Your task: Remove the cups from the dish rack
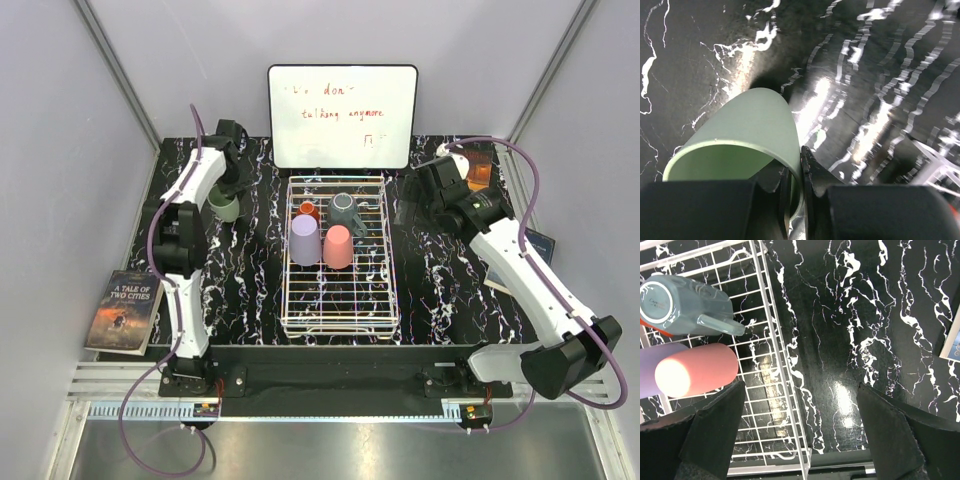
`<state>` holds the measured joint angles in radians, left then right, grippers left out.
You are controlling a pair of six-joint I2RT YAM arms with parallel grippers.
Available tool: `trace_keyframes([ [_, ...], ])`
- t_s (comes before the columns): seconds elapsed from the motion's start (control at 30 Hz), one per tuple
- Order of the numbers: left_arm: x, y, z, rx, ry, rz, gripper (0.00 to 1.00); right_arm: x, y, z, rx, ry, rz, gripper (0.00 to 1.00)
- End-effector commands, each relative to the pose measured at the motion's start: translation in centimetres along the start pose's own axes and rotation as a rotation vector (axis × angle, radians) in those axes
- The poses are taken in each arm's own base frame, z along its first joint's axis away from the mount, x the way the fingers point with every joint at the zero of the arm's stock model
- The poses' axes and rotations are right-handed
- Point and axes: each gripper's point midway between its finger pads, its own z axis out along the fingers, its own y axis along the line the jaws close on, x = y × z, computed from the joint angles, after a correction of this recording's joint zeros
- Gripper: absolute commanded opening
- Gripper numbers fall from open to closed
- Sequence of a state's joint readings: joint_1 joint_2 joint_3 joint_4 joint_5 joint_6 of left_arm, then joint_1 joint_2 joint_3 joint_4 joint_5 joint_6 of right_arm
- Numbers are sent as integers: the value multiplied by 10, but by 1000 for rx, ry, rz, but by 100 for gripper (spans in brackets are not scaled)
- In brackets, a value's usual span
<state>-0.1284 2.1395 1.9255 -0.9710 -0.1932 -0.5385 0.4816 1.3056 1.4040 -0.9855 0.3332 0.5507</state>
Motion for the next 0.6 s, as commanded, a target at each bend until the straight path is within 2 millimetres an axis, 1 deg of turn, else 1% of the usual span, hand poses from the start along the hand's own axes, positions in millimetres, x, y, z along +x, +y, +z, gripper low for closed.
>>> trace_keyframes([
  [0.0,-21,-9,3,57,-25,-8,0,-3,3,-7,-28,-7,-26,100],
  [0.03,-25,-11,3,65,-30,-14,0,-2,3,-4,-22,-1,-30,100],
  [0.07,-24,-12,9,68,-20,-15,0,-3,3,-5,-23,-1,-32,100],
  [0.2,-26,-16,13,77,-20,-16,0,-2,3,-3,-14,10,-43,100],
  [0.3,-25,-16,13,78,-16,-15,0,0,3,0,-11,19,-47,100],
  [0.37,-25,-15,8,83,-18,-19,1,2,3,0,-14,25,-50,100],
  [0.4,-29,-15,-2,92,-37,-24,5,2,4,0,-16,27,-47,100],
  [0.43,-28,-14,-7,92,-44,-26,10,3,4,1,-15,29,-46,100],
  [0.47,-31,-11,-11,77,-63,-28,21,3,3,1,-15,30,-45,100],
  [0.5,-36,-11,-24,86,-92,-27,25,4,4,1,-18,32,-45,100],
  [0.53,-37,-10,-30,87,-102,-26,35,5,4,2,-17,35,-44,100],
  [0.57,-39,-9,-34,90,-112,-26,39,5,5,3,-22,35,-43,100],
])
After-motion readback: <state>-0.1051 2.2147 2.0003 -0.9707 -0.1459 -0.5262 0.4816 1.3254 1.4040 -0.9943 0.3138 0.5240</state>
